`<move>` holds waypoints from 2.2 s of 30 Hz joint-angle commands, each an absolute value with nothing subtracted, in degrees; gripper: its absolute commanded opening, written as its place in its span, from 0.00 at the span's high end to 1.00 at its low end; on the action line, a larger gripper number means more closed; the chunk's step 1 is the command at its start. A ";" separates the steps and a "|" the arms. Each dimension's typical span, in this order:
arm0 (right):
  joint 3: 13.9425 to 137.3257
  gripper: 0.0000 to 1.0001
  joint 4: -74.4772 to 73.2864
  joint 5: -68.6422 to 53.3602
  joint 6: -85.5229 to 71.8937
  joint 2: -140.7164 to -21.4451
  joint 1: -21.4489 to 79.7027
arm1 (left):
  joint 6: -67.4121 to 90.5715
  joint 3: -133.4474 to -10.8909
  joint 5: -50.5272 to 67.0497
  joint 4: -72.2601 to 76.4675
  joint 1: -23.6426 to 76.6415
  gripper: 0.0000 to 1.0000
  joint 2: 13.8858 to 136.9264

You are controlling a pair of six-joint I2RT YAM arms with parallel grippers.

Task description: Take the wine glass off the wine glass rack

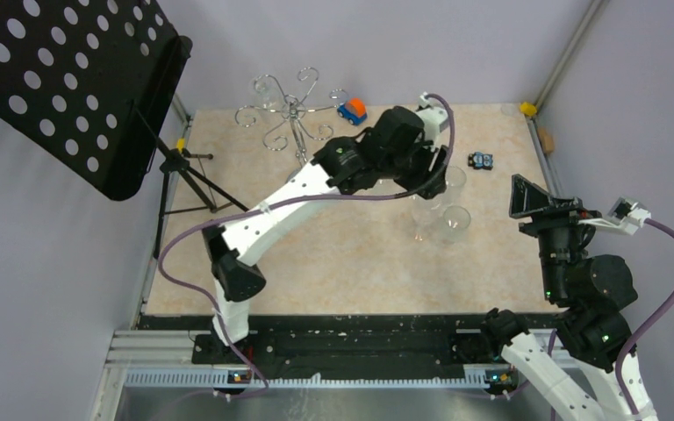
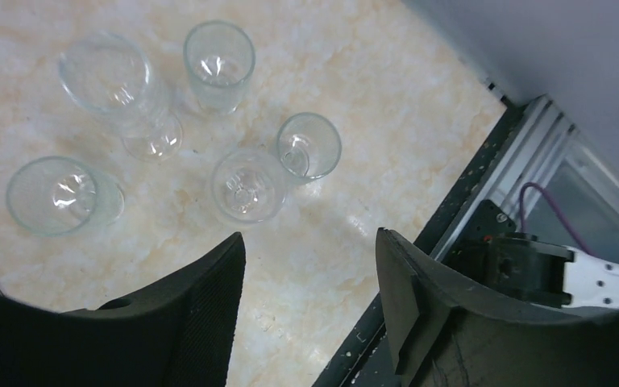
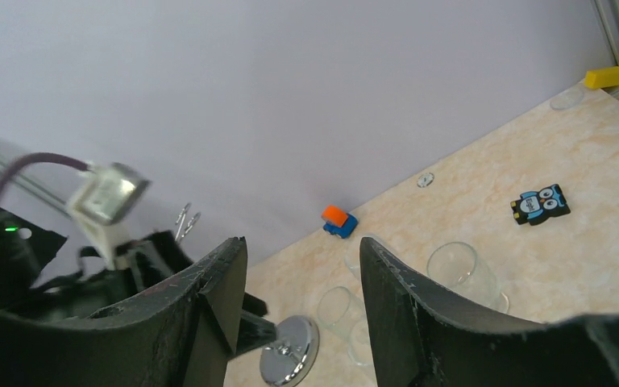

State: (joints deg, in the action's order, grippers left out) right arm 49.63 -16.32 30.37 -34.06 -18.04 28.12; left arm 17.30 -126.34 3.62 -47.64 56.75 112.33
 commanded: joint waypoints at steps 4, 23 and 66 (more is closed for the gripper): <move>51.43 0.45 -14.76 30.25 -34.09 -18.12 28.48 | 14.86 -123.75 -2.04 -42.80 51.94 0.31 99.08; 50.80 0.45 -13.20 28.67 -34.86 -20.06 28.49 | 24.61 -113.17 -25.68 -32.12 23.24 0.46 87.16; 50.63 0.45 -14.74 30.05 -33.96 -19.69 28.50 | 41.04 -110.17 -9.51 -29.47 8.61 0.54 99.70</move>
